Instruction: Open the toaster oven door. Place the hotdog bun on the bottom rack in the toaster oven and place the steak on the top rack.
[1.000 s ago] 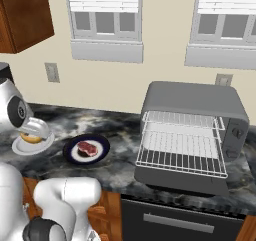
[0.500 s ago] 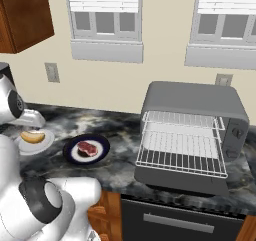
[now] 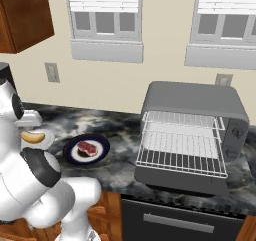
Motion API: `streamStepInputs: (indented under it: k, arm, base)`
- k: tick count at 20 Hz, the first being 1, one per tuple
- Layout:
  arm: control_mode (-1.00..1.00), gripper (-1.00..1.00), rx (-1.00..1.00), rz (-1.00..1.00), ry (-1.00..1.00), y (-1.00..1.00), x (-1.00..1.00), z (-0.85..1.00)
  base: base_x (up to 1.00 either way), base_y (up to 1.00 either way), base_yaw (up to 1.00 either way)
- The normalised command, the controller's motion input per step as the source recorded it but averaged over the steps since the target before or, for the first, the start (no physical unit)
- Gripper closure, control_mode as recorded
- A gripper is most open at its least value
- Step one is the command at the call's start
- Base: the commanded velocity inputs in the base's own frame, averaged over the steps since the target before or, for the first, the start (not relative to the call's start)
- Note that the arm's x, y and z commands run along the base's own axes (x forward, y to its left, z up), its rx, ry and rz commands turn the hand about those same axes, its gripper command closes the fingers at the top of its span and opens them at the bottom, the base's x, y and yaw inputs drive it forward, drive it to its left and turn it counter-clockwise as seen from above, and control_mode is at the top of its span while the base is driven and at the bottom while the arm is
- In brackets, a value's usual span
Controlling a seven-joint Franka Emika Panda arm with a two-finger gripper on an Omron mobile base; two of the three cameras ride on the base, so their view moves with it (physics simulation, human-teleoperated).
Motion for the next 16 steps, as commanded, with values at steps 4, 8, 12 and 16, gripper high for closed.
streamStepInputs:
  k: [4, 8, 12, 16]
  arm:
    - [-1.00, -1.00, -0.03, 0.24, 0.02, 0.40, 0.15, -0.06]
    - [-1.00, -1.00, -0.05, 0.24, 0.10, 0.34, 0.35, -0.16]
    - [-1.00, -1.00, -0.10, 0.26, 0.10, 0.27, 0.27, -0.23]
    - [-1.00, -1.00, -0.20, 0.21, 0.05, 0.45, 0.08, -0.37]
  base:
    - [0.00, 0.00, 0.00]
    - [0.00, 0.00, 0.00]
    - [0.00, 0.00, 0.00]
    - [0.00, 0.00, 0.00]
